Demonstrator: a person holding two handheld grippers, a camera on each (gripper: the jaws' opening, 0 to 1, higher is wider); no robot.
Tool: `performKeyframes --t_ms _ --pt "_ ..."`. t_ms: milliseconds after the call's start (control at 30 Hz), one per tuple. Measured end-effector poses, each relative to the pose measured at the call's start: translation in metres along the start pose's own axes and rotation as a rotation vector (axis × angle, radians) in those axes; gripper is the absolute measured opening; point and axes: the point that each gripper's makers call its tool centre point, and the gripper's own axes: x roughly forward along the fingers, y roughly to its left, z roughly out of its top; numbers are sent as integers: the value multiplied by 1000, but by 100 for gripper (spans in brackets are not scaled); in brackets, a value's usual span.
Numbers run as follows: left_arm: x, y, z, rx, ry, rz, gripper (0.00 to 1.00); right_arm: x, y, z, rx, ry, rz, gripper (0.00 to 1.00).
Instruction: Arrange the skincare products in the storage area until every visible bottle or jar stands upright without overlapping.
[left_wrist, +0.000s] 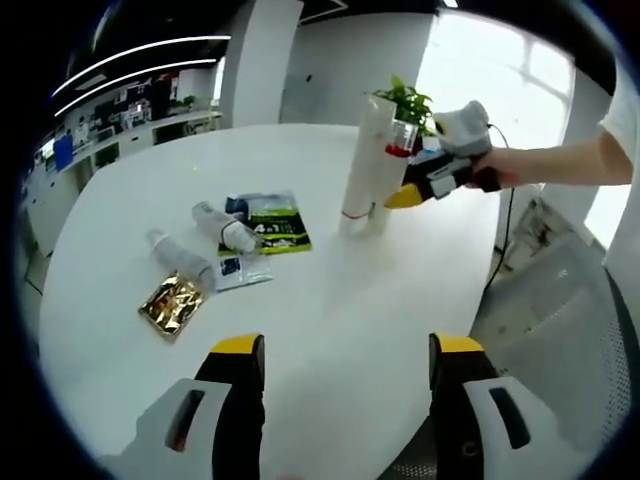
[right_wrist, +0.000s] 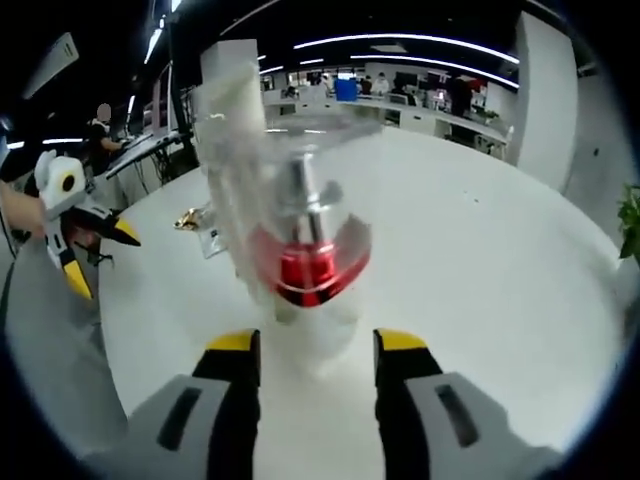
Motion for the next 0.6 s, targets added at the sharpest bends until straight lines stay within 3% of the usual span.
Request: performKeyframes --t_ms 200,600 --pt "-4 1 5 -3 -11 2 72 -13 8 -4 34 -23 -23 61" --pt "-27 14 3 -28 -29 35 89 -41 40 -23 74 -8 -44 74"
